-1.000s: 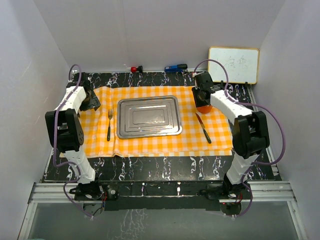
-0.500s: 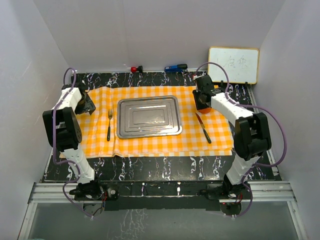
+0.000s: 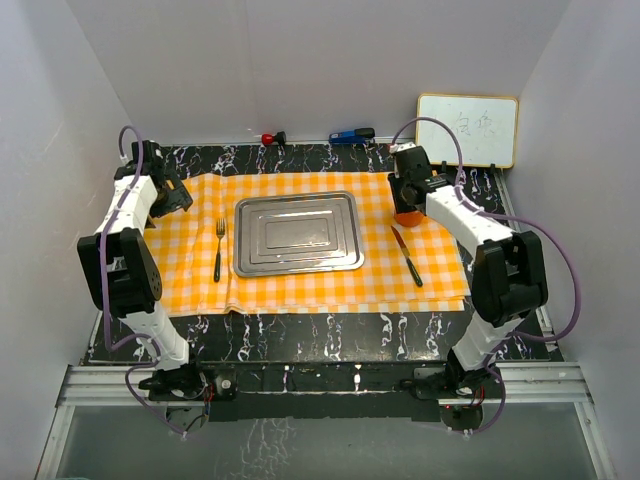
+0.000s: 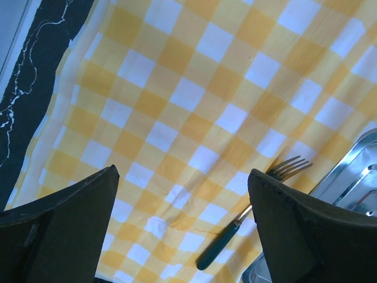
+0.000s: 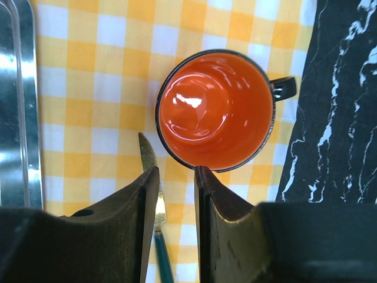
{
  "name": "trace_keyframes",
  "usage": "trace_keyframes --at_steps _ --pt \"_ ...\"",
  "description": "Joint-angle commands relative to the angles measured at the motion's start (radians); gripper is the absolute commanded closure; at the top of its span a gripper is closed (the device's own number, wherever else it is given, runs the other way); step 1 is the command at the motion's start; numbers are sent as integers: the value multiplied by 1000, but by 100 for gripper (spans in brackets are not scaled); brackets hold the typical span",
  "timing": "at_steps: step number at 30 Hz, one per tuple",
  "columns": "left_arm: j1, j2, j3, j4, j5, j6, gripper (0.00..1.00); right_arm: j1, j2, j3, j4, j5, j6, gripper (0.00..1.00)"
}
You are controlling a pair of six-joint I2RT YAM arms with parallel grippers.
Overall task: Set the dinner table for one person
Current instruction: Pick up the cup with the napkin.
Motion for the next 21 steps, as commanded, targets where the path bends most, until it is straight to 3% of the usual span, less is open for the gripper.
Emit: trace_keyframes --at_steps 1,10,13,21 --pt "-4 -40 -13 4 73 9 10 -3 -81 55 82 8 -36 71" --pt "-4 -44 -34 32 150 25 7 -3 -9 48 107 -73 -69 71" --pt "-4 -57 -51 53 169 26 2 -2 36 47 122 -66 -76 71" --pt "-4 -77 -80 86 203 27 1 -3 127 35 166 -56 -40 69"
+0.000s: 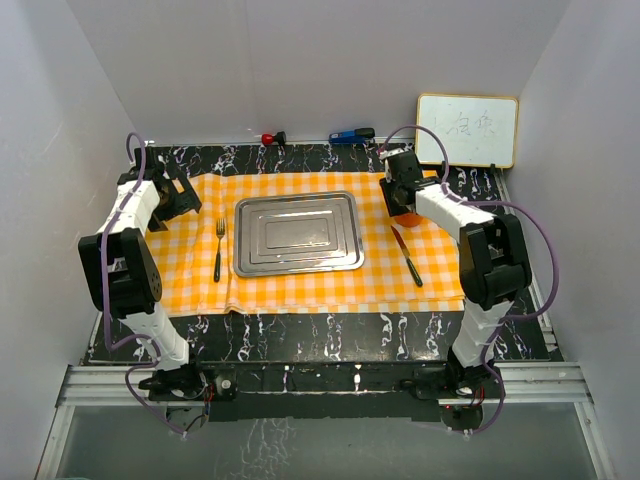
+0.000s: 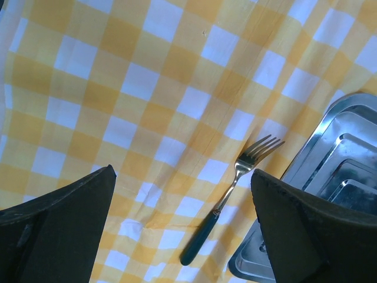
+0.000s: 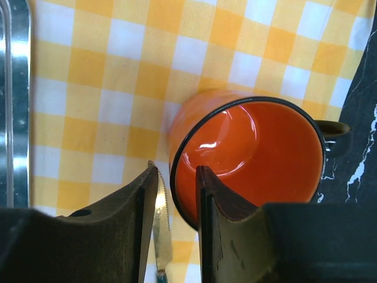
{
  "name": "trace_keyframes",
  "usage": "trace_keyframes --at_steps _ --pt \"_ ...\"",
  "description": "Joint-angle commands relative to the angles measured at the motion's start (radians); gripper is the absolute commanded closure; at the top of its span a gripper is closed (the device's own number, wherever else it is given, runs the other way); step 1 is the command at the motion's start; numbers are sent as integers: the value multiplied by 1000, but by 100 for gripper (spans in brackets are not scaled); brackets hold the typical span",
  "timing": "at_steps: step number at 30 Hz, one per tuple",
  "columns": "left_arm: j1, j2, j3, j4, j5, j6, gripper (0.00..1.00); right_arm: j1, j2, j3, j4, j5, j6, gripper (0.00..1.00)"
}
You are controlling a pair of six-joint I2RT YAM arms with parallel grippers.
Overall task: Set the dinner table for one person
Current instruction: Pick up the cup with the napkin, then place the cup on the napkin.
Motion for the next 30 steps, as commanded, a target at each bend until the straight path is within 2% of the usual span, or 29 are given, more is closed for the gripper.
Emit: trace_keyframes --at_steps 1,3,5,6,8,10,14,17,22,30 --pt "-4 -69 -11 12 33 10 1 -3 24 13 78 14 29 68" --pt "-4 -65 -9 7 33 9 1 -5 34 7 86 28 40 67" --pt "-4 -63 -8 5 34 8 1 -5 33 -1 102 29 46 71" --pt "-4 -61 -7 5 33 6 1 -6 31 -4 107 25 50 78" --pt "-3 -56 -7 3 34 5 1 -6 27 -5 111 21 66 100" --pt "-4 -50 -5 0 35 3 1 -7 19 -5 112 34 80 100" --pt "-4 -42 -2 -3 34 1 1 -5 -15 5 99 188 99 100" --pt "-3 -38 -2 -2 34 2 1 -6 -61 25 103 224 76 100" --pt "-4 -33 -2 -3 44 0 1 -6 -73 164 58 263 42 100" --pt "-4 -26 1 -8 44 3 1 -6 -12 316 73 98 51 100"
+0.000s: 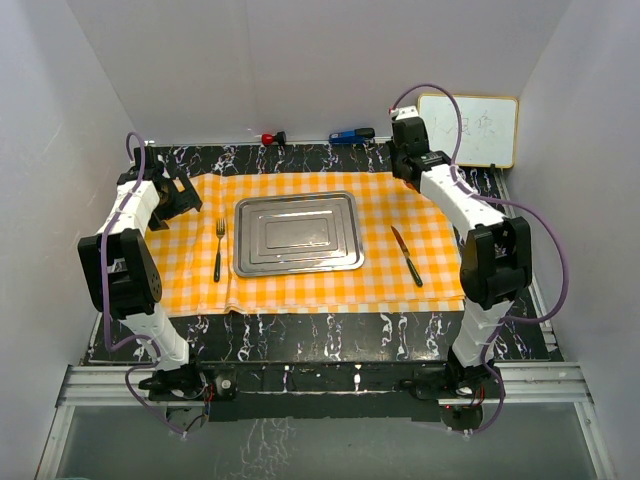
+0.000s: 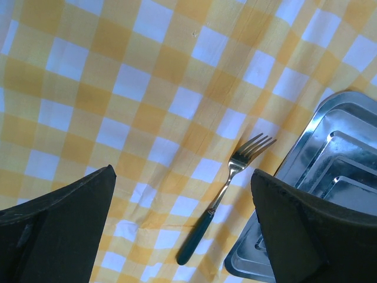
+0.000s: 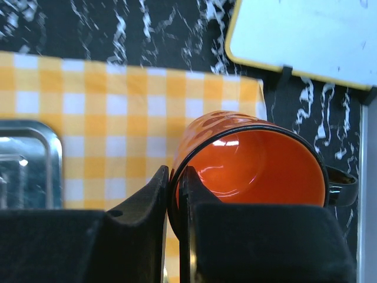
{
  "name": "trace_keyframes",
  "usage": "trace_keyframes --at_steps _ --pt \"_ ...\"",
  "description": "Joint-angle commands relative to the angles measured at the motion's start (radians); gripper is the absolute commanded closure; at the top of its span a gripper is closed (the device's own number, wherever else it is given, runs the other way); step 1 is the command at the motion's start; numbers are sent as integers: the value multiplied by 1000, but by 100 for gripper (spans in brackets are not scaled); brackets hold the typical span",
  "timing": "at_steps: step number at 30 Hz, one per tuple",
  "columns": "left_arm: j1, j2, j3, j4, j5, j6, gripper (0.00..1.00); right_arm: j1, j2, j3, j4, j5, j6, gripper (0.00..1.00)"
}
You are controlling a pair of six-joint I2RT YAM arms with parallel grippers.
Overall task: Set the dinner table for one person
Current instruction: Place the cup on the napkin.
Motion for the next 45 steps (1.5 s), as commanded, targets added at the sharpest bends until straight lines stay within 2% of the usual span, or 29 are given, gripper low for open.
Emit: trace_keyframes --at_steps 1,7,14,36,38,42,45 --pt "-4 -16 6 -22 17 3 1 -1 -19 88 89 -75 -7 100" --pt "-4 -9 10 -25 20 3 1 0 12 58 139 -206 41 100" --pt "-5 5 11 -23 32 -1 1 -1 51 44 159 -282 63 100" --pt "-4 40 26 -24 20 0 1 5 186 20 274 -365 112 100" --pt "-4 40 26 -28 15 2 1 6 199 32 271 -369 118 96" --pt "-3 45 27 -29 8 3 1 7 202 37 277 -386 128 79" --pt "-3 50 26 -32 8 3 1 7 190 32 297 -393 138 73"
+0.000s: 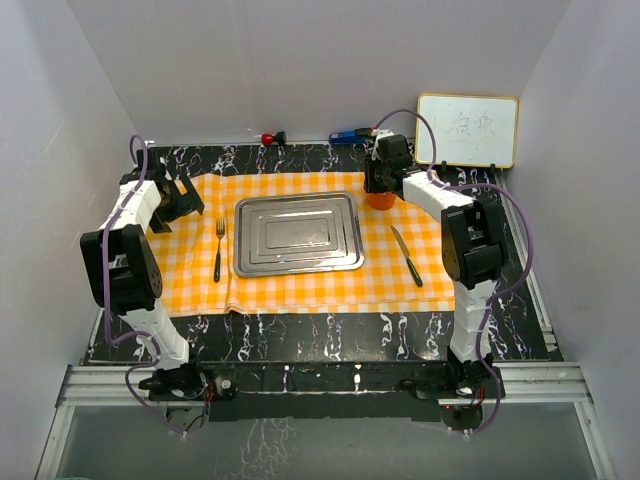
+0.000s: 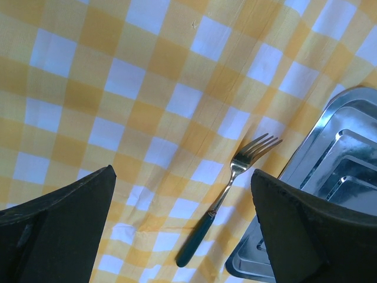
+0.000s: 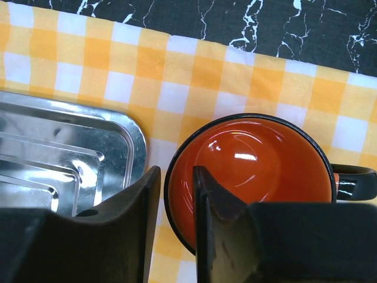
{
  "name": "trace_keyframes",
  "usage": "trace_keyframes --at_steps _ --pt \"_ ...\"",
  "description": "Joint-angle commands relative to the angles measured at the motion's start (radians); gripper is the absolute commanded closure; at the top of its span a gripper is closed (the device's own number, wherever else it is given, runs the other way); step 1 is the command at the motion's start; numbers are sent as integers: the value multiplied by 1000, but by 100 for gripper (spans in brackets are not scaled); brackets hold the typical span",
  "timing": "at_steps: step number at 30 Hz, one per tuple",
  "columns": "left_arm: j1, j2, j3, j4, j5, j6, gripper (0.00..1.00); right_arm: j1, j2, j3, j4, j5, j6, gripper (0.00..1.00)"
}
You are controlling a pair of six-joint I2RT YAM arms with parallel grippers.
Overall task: Set the dinner table for one person
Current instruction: Place the cup on the napkin.
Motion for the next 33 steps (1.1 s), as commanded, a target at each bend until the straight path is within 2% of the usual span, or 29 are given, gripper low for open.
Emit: trace_keyframes --at_steps 1,8,12,15,17,19,22,23,27,33 --pt "-4 15 25 -31 -10 2 1 4 -23 39 101 -23 21 71" --pt "-4 17 28 -40 -18 2 1 5 -66 60 144 -48 51 67" --pt "-4 9 31 -45 -25 2 1 5 -105 115 113 -34 81 67" --pt "-3 0 31 -47 -33 2 1 5 -166 153 37 62 85 69" --pt "-4 1 32 -49 -40 0 1 4 -199 157 -50 203 79 72" --pt "-3 6 36 -48 -41 -4 1 -5 -228 118 -128 374 77 80" --pt "-4 18 44 -45 -38 -20 1 -46 -285 5 -200 403 123 97" --pt "-4 23 45 -41 -37 -23 1 -54 -316 -49 -198 403 131 100" --pt "-4 47 45 -37 -70 -38 1 -80 -390 -219 -179 432 160 100" --pt "-4 103 68 -50 -178 -82 1 -124 -372 -307 -167 354 185 100"
